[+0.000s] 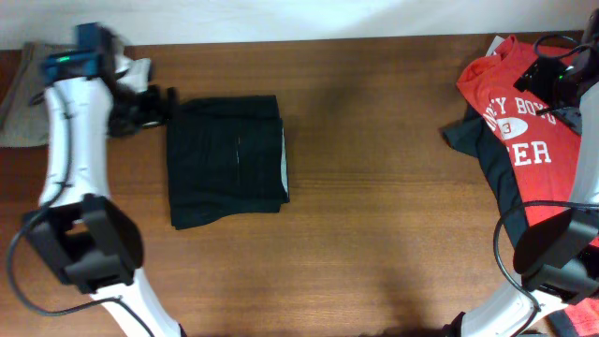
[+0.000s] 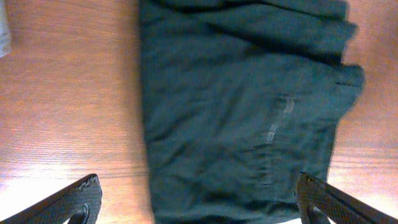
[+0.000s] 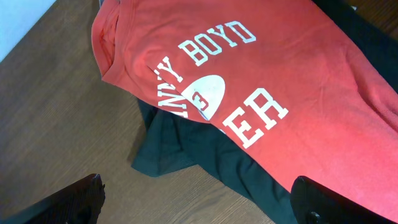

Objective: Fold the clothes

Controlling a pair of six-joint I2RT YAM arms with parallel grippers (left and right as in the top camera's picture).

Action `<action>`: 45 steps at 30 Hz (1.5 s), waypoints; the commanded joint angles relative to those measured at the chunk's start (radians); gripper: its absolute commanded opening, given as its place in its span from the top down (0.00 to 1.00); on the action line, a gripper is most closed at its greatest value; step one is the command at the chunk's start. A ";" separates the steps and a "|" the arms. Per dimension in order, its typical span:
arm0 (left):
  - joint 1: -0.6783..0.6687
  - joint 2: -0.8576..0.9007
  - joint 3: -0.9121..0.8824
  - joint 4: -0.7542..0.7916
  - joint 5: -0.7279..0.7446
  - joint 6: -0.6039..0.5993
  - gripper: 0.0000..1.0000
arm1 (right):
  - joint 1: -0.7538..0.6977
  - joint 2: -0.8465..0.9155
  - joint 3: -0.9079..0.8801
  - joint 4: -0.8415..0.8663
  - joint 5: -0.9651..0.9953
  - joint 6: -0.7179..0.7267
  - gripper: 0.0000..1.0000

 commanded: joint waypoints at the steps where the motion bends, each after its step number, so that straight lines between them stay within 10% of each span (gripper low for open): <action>1: 0.177 0.000 -0.109 0.023 0.160 0.077 0.01 | 0.000 -0.005 0.011 -0.001 0.011 0.005 0.01; 7: 0.219 0.008 -0.398 0.229 0.335 0.179 0.01 | 0.000 -0.005 0.011 -0.001 0.011 0.005 0.01; 20: 0.153 0.251 -0.416 0.299 0.402 0.276 0.01 | 0.000 -0.005 0.011 -0.001 0.011 0.005 0.01; 25: 0.127 0.261 -0.416 0.399 0.398 0.206 0.68 | 0.000 -0.005 0.011 -0.001 0.011 0.005 0.01; 29: 0.127 0.260 -0.405 0.422 0.333 0.196 0.99 | 0.000 -0.005 0.011 -0.001 0.011 0.005 0.01; 45: 0.127 0.260 0.166 0.431 -0.095 0.166 0.99 | 0.000 -0.005 0.011 -0.001 0.011 0.005 0.01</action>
